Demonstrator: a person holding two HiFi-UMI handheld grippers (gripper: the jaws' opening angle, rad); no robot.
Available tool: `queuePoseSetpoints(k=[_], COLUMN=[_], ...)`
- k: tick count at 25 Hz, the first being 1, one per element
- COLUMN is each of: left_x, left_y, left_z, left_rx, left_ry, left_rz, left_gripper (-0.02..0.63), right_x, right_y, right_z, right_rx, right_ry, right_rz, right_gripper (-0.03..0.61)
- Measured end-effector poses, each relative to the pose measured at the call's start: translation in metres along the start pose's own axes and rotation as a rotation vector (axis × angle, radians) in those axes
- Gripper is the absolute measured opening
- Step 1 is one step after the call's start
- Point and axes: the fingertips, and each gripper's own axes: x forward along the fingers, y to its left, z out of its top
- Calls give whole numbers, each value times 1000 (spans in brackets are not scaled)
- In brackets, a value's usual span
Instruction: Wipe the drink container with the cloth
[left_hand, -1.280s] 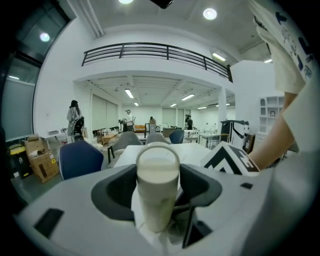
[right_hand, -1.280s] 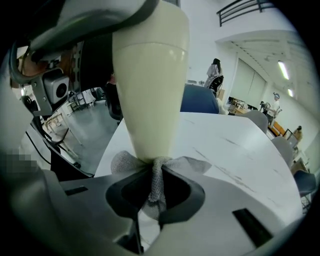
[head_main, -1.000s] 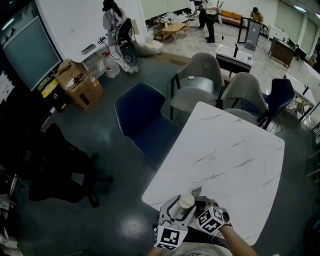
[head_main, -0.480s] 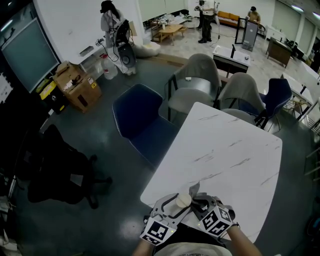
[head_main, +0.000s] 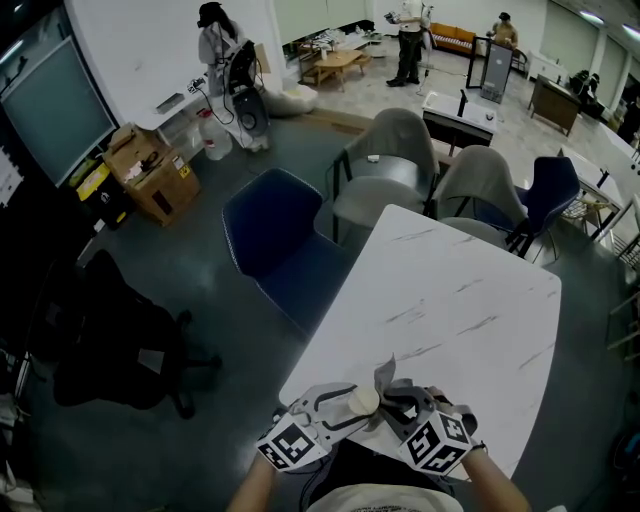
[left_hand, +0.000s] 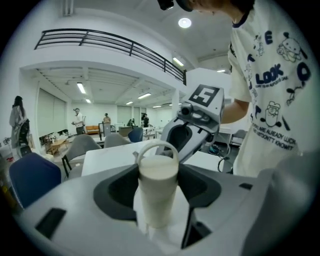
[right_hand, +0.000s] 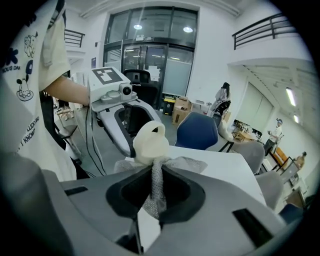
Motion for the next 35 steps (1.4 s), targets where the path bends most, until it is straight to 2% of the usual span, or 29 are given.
queuePoseSetpoints(k=[6, 13, 19, 23, 27, 32, 35], left_x=[0, -1, -3, -2, -2, -5, -6], left_y=[-2, -2, -2, -3, -3, 0, 2], left_z=[-3, 0, -7, -8, -8, 9, 7], left_rx=[35, 81, 73, 67, 24, -55, -77], left_ry=[18, 8, 5, 8, 30, -50, -53], left_rz=[-106, -211, -228, -216, -176, -22, 97], left_gripper=[255, 256, 256, 256, 256, 258, 265], right_x=[4, 20, 38, 54, 66, 75, 79], right_y=[1, 3, 7, 12, 16, 21, 22], right_z=[-2, -15, -30, -46, -56, -66, -69], right_rx=[-61, -80, -62, -39, -29, -4, 5], right_ry=[31, 78, 99, 118, 149, 162, 165], right_rz=[25, 47, 58, 73, 70, 78, 76], right_gripper=[57, 57, 57, 57, 57, 57, 57])
